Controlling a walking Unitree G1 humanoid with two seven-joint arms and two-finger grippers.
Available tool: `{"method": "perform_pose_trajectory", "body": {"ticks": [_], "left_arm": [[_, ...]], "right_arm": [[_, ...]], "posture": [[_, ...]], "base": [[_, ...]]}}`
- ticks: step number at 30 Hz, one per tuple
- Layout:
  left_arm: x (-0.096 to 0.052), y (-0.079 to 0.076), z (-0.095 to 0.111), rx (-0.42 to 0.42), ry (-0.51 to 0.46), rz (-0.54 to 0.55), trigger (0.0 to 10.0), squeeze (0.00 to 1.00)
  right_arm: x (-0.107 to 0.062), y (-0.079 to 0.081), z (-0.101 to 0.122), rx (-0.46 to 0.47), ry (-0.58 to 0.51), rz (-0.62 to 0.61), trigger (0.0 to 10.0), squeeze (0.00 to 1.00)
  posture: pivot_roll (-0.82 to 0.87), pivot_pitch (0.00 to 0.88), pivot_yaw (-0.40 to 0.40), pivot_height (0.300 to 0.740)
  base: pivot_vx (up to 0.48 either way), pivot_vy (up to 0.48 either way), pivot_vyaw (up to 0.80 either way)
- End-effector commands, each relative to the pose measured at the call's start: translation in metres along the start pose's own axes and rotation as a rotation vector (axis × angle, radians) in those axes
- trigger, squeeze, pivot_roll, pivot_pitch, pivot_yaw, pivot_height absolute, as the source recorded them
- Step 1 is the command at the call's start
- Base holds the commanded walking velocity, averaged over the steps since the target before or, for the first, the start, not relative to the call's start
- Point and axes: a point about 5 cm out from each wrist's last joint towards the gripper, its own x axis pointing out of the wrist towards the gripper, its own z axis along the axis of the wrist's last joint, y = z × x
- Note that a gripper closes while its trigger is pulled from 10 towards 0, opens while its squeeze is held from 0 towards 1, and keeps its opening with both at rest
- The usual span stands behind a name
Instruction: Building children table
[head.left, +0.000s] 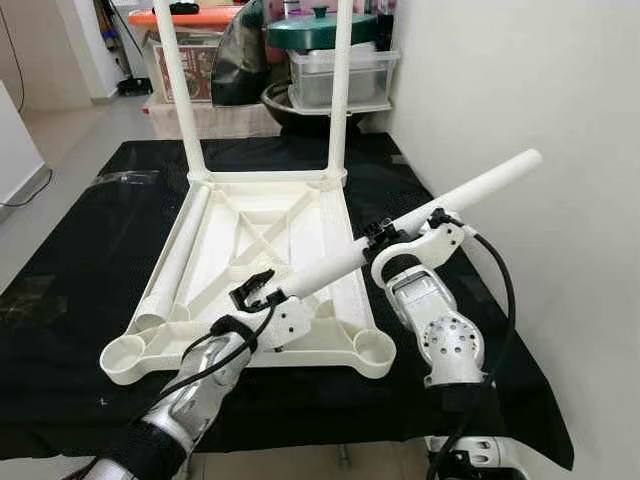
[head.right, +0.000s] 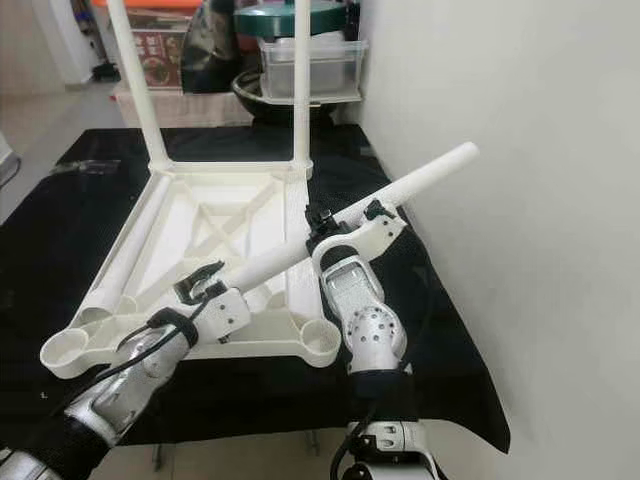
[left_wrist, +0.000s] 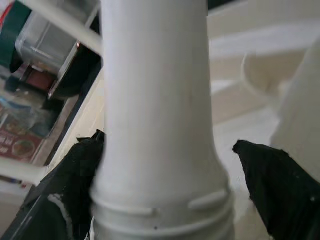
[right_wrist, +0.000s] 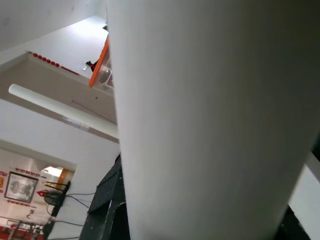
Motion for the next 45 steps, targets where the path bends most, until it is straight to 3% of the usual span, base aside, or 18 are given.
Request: {"method": "perform_pose_trajectory", "body": {"ticks": [1,3,4,6,11,15,17,18,20,21,23,24,27,29,32,33,37,45], "left_arm": [[-0.007,0.004,0.015,-0.031,-0.071,-0.030,10.0,1.00],[-0.012,0.001,0.029,-0.032,-0.156,-0.069,10.0,1.00],[-0.015,-0.001,0.039,-0.015,-0.224,-0.090,10.0,0.05],[-0.014,0.000,0.042,-0.006,-0.237,-0.084,10.0,0.00],[-0.012,0.002,0.040,-0.001,-0.217,-0.068,10.0,0.00],[-0.014,0.002,0.037,-0.024,-0.202,-0.076,10.0,0.00],[-0.018,-0.002,0.031,-0.029,-0.175,-0.100,10.0,0.00],[-0.018,-0.002,0.031,-0.029,-0.175,-0.100,10.0,0.00],[-0.023,-0.008,0.022,-0.048,-0.137,-0.126,10.0,0.00],[-0.023,-0.008,0.022,-0.048,-0.137,-0.126,10.0,0.00],[-0.024,-0.009,0.019,-0.050,-0.125,-0.133,10.0,0.00],[-0.026,-0.012,0.016,-0.057,-0.114,-0.141,10.0,0.00],[-0.028,-0.016,0.013,-0.056,-0.104,-0.155,10.0,0.00],[-0.032,-0.023,0.010,-0.074,-0.090,-0.165,10.0,0.00],[-0.033,-0.024,0.009,-0.083,-0.090,-0.161,10.0,0.00],[-0.033,-0.023,0.009,-0.095,-0.089,-0.153,10.0,0.00],[-0.032,-0.023,0.007,-0.087,-0.077,-0.157,10.0,0.00],[-0.032,-0.023,0.003,-0.080,-0.069,-0.160,10.0,0.00]], "right_arm": [[0.008,0.036,-0.004,0.008,-0.018,0.102,0.0,0.00],[0.012,0.033,0.008,-0.029,-0.071,0.076,0.0,0.00],[0.014,0.028,0.019,-0.100,-0.140,0.034,0.0,0.00],[0.016,0.025,0.027,-0.139,-0.187,-0.004,0.0,0.00],[0.017,0.023,0.034,-0.152,-0.225,-0.020,0.0,0.00],[0.018,0.030,0.049,-0.147,-0.253,0.042,0.0,0.00],[0.016,0.047,0.064,-0.144,-0.273,0.200,0.0,0.00],[0.016,0.047,0.064,-0.144,-0.273,0.200,0.0,0.00],[0.001,0.082,0.076,-0.168,-0.255,0.542,0.0,0.00],[0.001,0.082,0.076,-0.168,-0.255,0.542,0.0,0.00],[-0.007,0.093,0.078,-0.181,-0.242,0.656,0.0,0.00],[-0.018,0.106,0.081,-0.195,-0.225,0.808,0.0,0.00],[-0.025,0.115,0.086,-0.183,-0.218,0.912,0.0,0.00],[-0.045,0.133,0.088,-0.171,-0.180,1.140,0.0,0.00],[-0.052,0.137,0.086,-0.168,-0.158,1.220,0.0,0.00],[-0.061,0.140,0.082,-0.182,-0.118,1.309,0.0,0.00],[-0.068,0.129,0.058,-0.296,0.005,1.385,0.0,0.00],[-0.067,0.122,0.057,-0.361,0.028,1.353,0.0,0.00]], "posture": [[0.03,0.000,-0.073,0.740],[0.04,0.000,-0.078,0.740],[0.05,0.000,-0.085,0.740],[0.05,0.000,-0.086,0.740],[0.05,0.000,-0.084,0.740],[0.04,0.000,-0.074,0.740],[0.04,0.000,-0.073,0.740],[0.04,0.000,-0.073,0.740],[0.04,0.000,-0.070,0.740],[0.04,0.000,-0.070,0.740],[0.04,0.000,-0.070,0.740],[0.04,0.000,-0.073,0.740],[0.04,0.000,-0.077,0.740],[0.05,0.000,-0.080,0.740],[0.05,0.000,-0.080,0.740],[0.05,0.000,-0.080,0.740],[0.05,0.000,-0.076,0.740],[0.04,0.000,-0.070,0.740]], "base": [[0.000,0.000,0.00],[0.000,0.000,0.00],[0.000,0.000,0.00],[0.000,0.000,0.00],[0.000,0.000,0.00],[0.000,0.000,0.00],[0.000,0.000,0.00],[0.000,0.000,0.00],[0.000,0.000,0.00],[0.000,0.000,0.00],[0.000,0.000,0.00],[0.000,0.000,0.00],[0.000,0.000,0.00],[0.000,0.000,0.00],[0.000,0.000,0.00],[0.000,0.000,0.00],[0.000,0.000,0.00],[0.000,0.000,0.00]]}}
